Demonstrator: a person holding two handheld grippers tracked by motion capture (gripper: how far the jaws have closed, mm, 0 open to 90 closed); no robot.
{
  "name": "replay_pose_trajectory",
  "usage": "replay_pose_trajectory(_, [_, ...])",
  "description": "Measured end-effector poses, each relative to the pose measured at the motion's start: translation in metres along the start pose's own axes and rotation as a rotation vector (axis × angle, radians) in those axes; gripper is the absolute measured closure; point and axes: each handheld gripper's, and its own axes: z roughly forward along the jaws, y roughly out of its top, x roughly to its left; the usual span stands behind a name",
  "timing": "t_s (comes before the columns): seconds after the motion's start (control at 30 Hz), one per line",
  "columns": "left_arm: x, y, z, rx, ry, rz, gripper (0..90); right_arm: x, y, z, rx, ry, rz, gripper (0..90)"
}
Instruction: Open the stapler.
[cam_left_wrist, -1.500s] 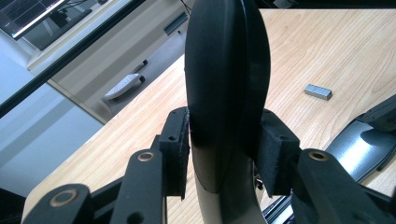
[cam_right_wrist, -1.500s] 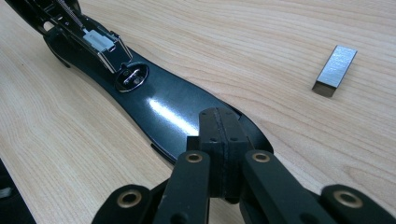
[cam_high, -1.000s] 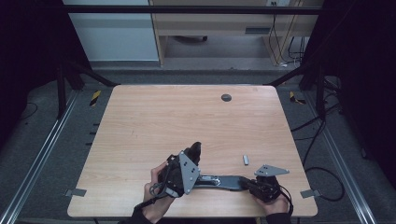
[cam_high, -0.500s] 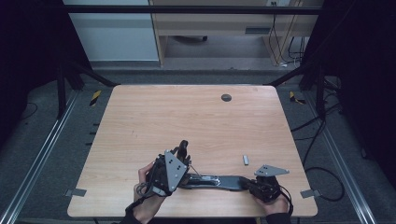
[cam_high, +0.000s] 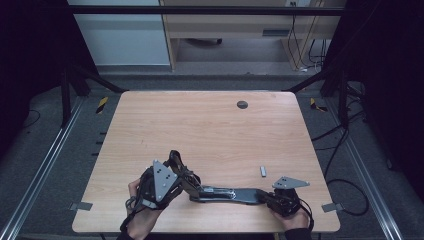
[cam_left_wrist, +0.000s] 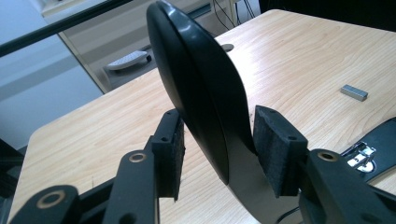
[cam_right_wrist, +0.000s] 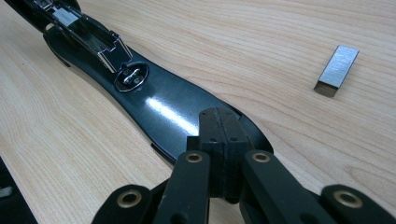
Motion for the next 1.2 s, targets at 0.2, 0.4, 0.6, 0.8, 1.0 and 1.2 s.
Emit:
replay_pose_trajectory(0.2, [0.003,-0.007,-0.005,-0.011,0.002,-0.01,52.5,0.0,0.001,0.0,-0.001,0.003,-0.005,90.0])
replay_pose_trajectory(0.4, [0.009,-0.011,-0.006,-0.018,0.0,-0.029,52.0,0.001,0.001,0.0,-0.001,0.002,-0.006,90.0])
replay_pose_trajectory(0.6, [0.015,-0.016,-0.007,-0.006,-0.007,-0.066,51.4,0.001,0.001,0.001,0.001,0.0,-0.005,90.0])
replay_pose_trajectory(0.8, [0.017,-0.019,-0.006,-0.006,0.0,-0.077,50.5,0.001,0.001,0.001,-0.001,0.001,-0.004,90.0])
replay_pose_trajectory(1.0, [0.021,-0.025,-0.007,-0.004,0.004,-0.095,49.3,0.0,0.001,0.001,-0.001,0.002,-0.004,90.0])
replay_pose_trajectory(1.2, [0.025,-0.03,-0.008,0.007,0.007,-0.11,47.9,0.0,0.001,0.001,-0.002,0.003,-0.004,90.0])
